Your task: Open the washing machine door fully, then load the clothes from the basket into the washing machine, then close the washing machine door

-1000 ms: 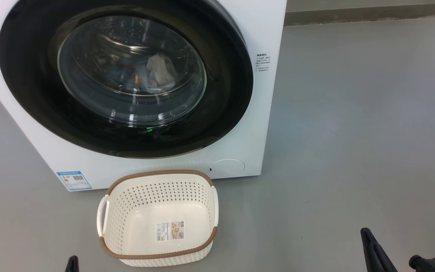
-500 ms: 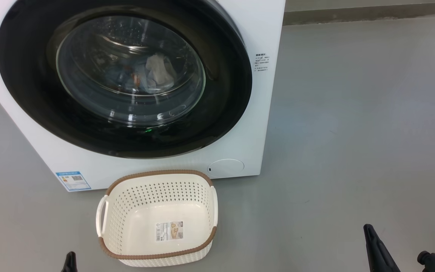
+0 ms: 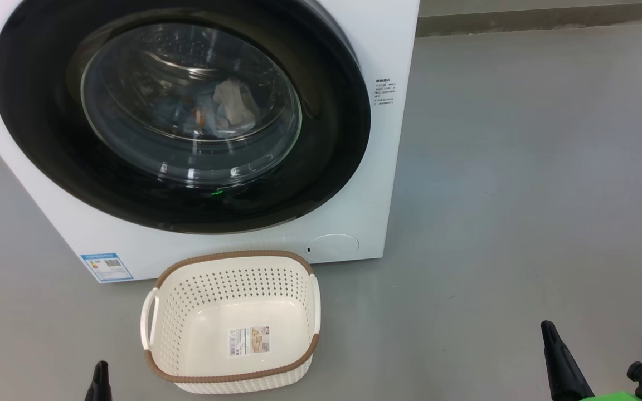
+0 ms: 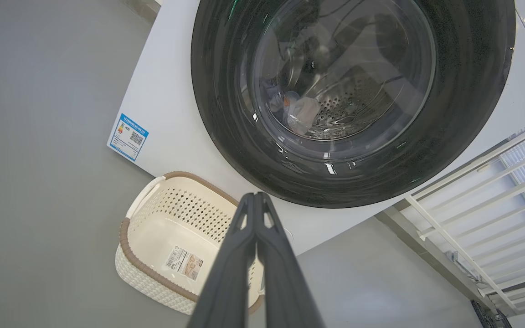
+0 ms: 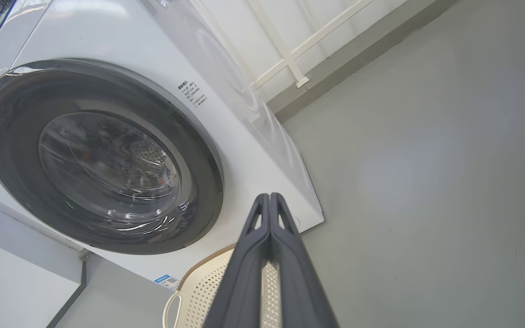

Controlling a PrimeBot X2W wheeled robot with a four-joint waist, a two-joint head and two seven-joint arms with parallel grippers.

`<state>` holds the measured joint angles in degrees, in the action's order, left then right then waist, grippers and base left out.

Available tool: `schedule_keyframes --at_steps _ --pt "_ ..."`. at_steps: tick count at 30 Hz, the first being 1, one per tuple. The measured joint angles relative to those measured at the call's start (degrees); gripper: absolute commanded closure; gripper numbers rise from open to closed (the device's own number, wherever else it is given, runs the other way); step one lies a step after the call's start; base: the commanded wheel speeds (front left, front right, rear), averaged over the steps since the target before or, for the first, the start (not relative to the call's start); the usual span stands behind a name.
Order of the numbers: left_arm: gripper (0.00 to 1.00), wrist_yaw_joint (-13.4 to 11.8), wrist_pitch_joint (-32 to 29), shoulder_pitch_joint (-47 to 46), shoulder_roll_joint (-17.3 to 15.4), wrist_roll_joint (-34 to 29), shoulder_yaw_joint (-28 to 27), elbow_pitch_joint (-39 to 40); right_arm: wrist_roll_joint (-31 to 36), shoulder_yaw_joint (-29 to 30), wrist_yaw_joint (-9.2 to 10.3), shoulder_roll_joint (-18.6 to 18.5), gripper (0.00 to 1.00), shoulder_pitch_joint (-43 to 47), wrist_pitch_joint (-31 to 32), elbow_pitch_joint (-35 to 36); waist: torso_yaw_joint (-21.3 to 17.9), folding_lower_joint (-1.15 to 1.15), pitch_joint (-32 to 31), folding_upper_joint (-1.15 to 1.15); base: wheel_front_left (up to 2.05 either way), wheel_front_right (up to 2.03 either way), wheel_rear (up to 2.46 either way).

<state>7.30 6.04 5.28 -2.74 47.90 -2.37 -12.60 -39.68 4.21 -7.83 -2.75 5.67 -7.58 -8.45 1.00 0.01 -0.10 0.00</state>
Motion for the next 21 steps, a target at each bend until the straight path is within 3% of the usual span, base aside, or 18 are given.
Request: schedule_keyframes --at_steps 21 --pt "1.0 0.0 -3.5 -2.6 0.1 12.9 -0.7 -0.6 -15.6 0.1 0.01 -0.5 1.0 -2.5 3.4 -1.9 -0.3 0.0 0.1 0.0 0.0 0.0 0.0"
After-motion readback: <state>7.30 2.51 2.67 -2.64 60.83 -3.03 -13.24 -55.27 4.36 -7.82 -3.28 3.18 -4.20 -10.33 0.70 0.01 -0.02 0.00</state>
